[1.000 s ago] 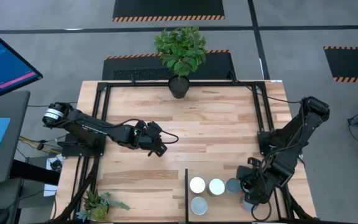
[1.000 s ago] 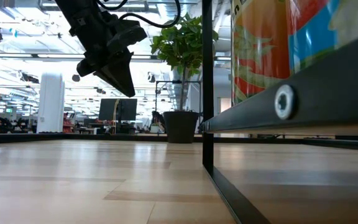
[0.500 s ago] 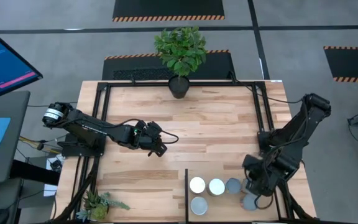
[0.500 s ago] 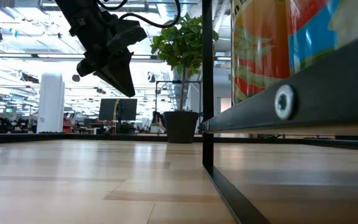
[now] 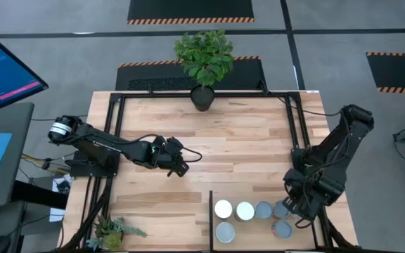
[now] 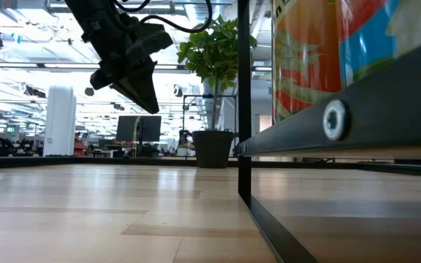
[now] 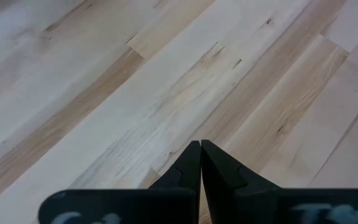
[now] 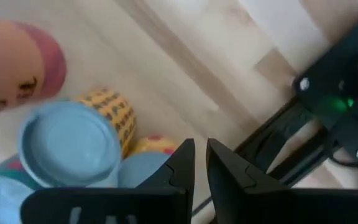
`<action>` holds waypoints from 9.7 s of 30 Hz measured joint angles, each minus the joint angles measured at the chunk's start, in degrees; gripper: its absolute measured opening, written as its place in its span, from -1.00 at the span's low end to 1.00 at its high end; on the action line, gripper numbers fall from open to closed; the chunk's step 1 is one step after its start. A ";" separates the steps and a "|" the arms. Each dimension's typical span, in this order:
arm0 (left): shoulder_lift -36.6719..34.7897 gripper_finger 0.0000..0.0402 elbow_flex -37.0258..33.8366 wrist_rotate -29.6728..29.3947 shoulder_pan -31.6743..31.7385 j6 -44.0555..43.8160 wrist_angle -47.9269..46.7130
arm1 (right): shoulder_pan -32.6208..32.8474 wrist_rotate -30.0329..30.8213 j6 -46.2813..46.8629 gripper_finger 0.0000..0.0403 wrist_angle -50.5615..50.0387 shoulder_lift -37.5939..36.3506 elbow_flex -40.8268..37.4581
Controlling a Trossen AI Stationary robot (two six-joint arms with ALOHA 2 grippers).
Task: Pick and place cans onto a shelf
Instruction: Adjust the cans on the shelf, then return to Home Position
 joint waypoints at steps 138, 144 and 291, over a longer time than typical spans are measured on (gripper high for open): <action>0.00 -1.00 0.00 5.94 0.16 -2.56 -0.10 | -5.94 -12.49 -37.57 -0.94 -12.86 6.45 45.17; 0.00 -1.00 0.00 7.47 0.23 1.24 -0.25 | -5.60 16.53 -49.59 -0.94 -10.52 0.63 46.67; -82.23 -1.00 -53.48 15.55 1.47 34.72 30.97 | -57.22 -22.25 -91.81 -0.83 78.61 -67.76 -58.13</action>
